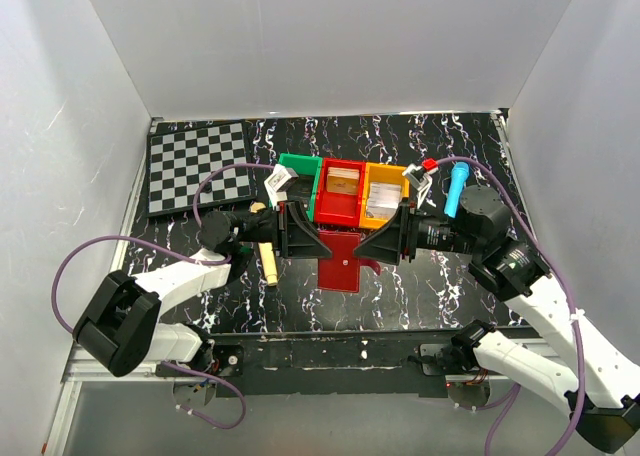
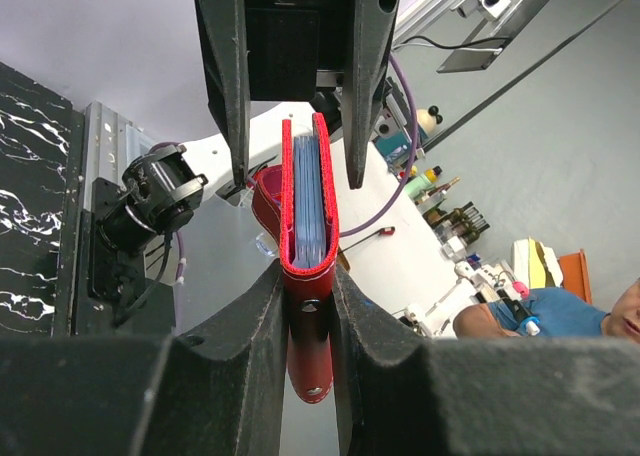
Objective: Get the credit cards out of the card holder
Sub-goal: Open the card holder.
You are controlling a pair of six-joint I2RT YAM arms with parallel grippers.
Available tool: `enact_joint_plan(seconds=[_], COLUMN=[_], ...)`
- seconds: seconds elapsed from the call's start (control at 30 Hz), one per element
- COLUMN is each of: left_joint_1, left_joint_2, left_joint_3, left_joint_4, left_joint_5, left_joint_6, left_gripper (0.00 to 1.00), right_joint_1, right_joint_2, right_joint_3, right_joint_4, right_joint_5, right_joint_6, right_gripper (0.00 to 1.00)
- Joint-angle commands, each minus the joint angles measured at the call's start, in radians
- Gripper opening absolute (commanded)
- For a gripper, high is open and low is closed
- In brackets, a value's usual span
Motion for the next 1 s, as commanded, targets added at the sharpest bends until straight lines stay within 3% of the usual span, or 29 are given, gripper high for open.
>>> enact_joint_plan(seconds=[0.0,0.23,0.63,0.97], left_joint_1=[-0.003,-0.003,-0.003,-0.003], left_joint_2=[-0.024,-0.026,-0.020,-0.023], left_joint_3=[0.014,0.013,0.005,0.008], left_joint_4=[0.265,0.274,0.279,0.281], left_joint_5=[-0.021,-0.021,-0.026,-0.029], left_joint_6=[-0.020,-0.026,-0.026,-0.026], left_gripper=[0.00,0.00,0.00,0.00], right_joint_1=[-0.018,-0.061,-0.117,-0.130], right_joint_2=[-0.012,-0.035,-0.072,-0.060], right_joint_3=[-0.017,-0.064,-0.106,-0.122], right_joint_4=[0.094,0.162,0.188,0.188], right_joint_5=[-0.037,-0.071,-0.088,-0.088], right_joint_6=[0.036,0.087,0.119,0.122], right_gripper=[0.59,0.57,0.62,0.57])
